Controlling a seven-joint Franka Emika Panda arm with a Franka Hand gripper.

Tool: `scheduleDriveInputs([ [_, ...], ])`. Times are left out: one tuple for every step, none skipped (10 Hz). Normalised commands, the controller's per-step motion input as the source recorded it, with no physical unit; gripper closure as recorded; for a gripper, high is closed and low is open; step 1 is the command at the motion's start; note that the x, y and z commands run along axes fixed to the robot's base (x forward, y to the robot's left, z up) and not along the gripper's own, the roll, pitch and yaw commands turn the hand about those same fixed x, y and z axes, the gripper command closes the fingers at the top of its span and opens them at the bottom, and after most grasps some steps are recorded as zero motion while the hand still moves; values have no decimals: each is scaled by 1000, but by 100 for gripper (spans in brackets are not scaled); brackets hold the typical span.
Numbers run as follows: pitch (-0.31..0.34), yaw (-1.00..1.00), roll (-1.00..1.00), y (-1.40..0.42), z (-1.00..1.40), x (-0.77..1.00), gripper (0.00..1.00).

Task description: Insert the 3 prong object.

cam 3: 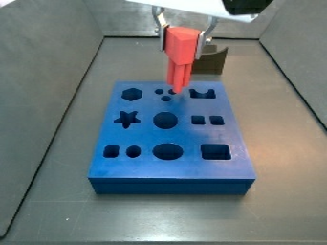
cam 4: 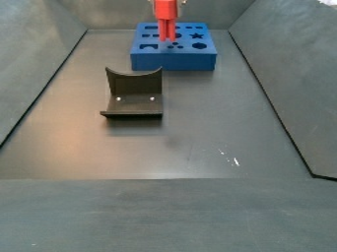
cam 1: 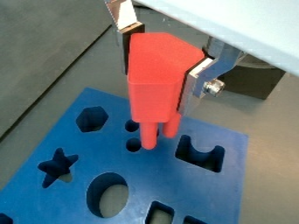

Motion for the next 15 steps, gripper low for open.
scheduleDriveInputs([
  [26,0,26,37,-280,189,100],
  [117,0,39,17,-54,209,100],
  [113,0,41,14,-34,86,100],
  [29,0,50,0,-37,0,100],
  [0,26,0,0,-226,-69,100],
  [-59,80,10,-40,-417,0,100],
  [-30,-20,56,-114,-446,0,100],
  [-39,-106,49,-134,-446,-83,100],
  [-117,0,16,-37,-354,-349,100],
  [-161,31,11,0,-354,-400,100],
  [-157,83,47,0,-386,-340,100],
  [-157,120,63,0,-383,-366,100],
  [-154,174,71,0,-383,-291,100],
  [-101,234,66,0,-400,-114,100],
  [-27,363,96,-49,-429,0,100],
])
